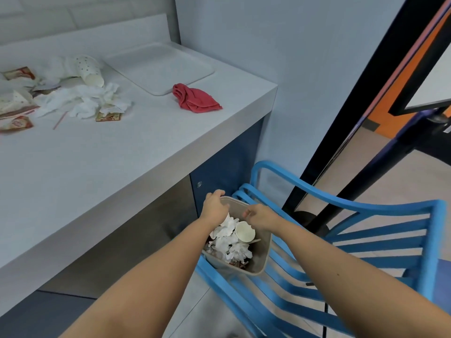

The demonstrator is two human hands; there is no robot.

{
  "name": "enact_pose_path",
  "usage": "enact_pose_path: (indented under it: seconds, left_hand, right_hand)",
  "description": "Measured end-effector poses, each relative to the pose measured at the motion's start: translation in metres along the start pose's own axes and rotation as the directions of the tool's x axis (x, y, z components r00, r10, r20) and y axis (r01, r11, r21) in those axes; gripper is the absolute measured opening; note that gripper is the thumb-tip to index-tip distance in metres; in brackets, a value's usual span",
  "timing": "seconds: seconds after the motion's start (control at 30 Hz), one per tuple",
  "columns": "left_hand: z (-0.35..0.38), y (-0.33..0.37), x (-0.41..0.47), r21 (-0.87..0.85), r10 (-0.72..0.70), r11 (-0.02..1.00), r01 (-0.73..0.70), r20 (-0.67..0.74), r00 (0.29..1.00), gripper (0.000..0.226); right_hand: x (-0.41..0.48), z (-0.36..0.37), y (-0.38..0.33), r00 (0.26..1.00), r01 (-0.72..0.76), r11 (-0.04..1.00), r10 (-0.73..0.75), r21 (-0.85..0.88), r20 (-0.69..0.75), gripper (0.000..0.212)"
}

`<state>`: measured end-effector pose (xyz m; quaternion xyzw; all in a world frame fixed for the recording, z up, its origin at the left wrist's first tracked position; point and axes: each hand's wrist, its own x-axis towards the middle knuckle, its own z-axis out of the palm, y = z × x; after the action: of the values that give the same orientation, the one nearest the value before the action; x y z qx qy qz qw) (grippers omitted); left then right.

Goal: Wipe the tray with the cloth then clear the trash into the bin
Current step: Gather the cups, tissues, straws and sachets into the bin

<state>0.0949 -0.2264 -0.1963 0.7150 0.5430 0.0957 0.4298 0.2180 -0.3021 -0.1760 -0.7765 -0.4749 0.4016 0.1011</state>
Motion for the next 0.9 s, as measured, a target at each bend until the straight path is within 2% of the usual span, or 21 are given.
enact_pose_path:
  seconds: [0.17, 0.33, 0.47, 0.67, 0.9]
  left_hand:
    - [-0.030, 0.012, -0.007, -0.026, 0.137, 0.989, -0.145, -0.206, 0.969, 0.027]
    - [-0.079, 0.023, -0.023, -0.057, 0.259, 0.952, -0.302, -0.376, 0.890, 0.019]
    - [-0.134, 0.021, -0.032, 0.002, 0.302, 0.935, -0.354, -0.524, 0.796, 0.017]
    - [-0.214, -0.010, -0.039, 0.069, 0.282, 0.950, -0.304, -0.608, 0.742, 0.017]
    - [-0.294, -0.059, -0.035, 0.093, 0.192, 0.981, -0.171, -0.590, 0.784, 0.019]
  right_hand:
    - [0.002, -0.011, -0.039, 0.997, 0.067, 0.997, -0.065, -0.045, 0.050, 0.034]
    - [0.002, -0.019, -0.093, 0.980, 0.194, 0.979, -0.190, -0.069, 0.056, 0.025]
    - [-0.001, -0.021, -0.150, 0.958, 0.285, 0.956, -0.281, -0.066, 0.060, 0.016]
    - [-0.003, -0.013, -0.232, 0.932, 0.363, 0.930, -0.361, -0.064, 0.037, 0.023]
    - [0.007, 0.004, -0.302, 0.917, 0.398, 0.917, -0.398, -0.037, -0.009, 0.024]
